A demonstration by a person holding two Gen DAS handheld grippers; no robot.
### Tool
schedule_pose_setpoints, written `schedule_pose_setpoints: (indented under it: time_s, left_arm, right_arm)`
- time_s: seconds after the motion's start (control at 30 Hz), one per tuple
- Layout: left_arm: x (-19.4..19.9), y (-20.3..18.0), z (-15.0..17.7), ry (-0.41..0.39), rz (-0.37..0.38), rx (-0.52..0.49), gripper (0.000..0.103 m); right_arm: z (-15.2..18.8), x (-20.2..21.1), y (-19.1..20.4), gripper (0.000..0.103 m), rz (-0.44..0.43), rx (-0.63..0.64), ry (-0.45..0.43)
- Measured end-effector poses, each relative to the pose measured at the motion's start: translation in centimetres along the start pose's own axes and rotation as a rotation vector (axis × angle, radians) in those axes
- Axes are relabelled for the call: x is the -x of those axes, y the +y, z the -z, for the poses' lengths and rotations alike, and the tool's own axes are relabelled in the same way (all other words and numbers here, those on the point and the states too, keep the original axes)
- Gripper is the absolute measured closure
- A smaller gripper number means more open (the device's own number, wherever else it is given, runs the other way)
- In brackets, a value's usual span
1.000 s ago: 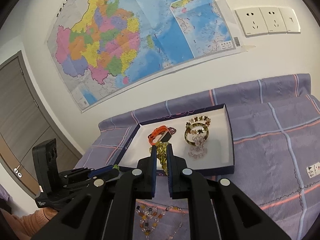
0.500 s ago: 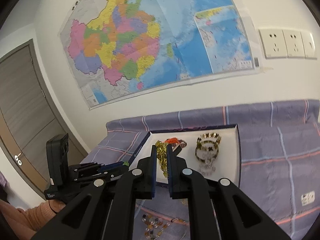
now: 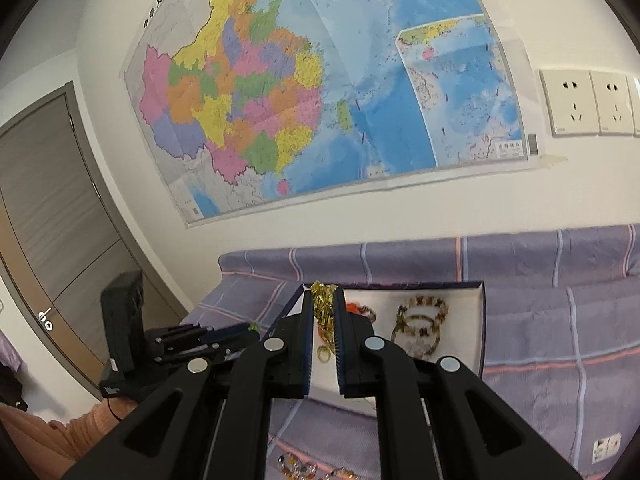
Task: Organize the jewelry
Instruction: 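Lower the yellow necklace into the tray with the right tool while the left tool grasps the green-stone ring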
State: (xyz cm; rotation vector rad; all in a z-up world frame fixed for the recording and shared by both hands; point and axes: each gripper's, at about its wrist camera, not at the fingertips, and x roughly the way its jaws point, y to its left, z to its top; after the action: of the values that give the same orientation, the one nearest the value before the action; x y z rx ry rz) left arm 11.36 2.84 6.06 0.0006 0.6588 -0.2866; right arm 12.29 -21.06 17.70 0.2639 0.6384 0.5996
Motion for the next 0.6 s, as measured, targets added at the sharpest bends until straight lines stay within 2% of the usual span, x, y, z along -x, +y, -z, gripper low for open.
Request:
schedule_pose_setpoints:
  time_s: [0.27,0.6]
  left_arm:
    - [-2.0,0.5,-0.3,0.029,0.000,-0.001,0.086]
    - [-5.0,0.3,0.5,0.094,-0.008,0.000,0.086]
  right_arm:
    - [-1.4,-1.5,-0.9,0.095,-0.011,0.014,0.019]
    - [-0.4,-4.2,-2.6,0.095,0.000,-0.007,0.081]
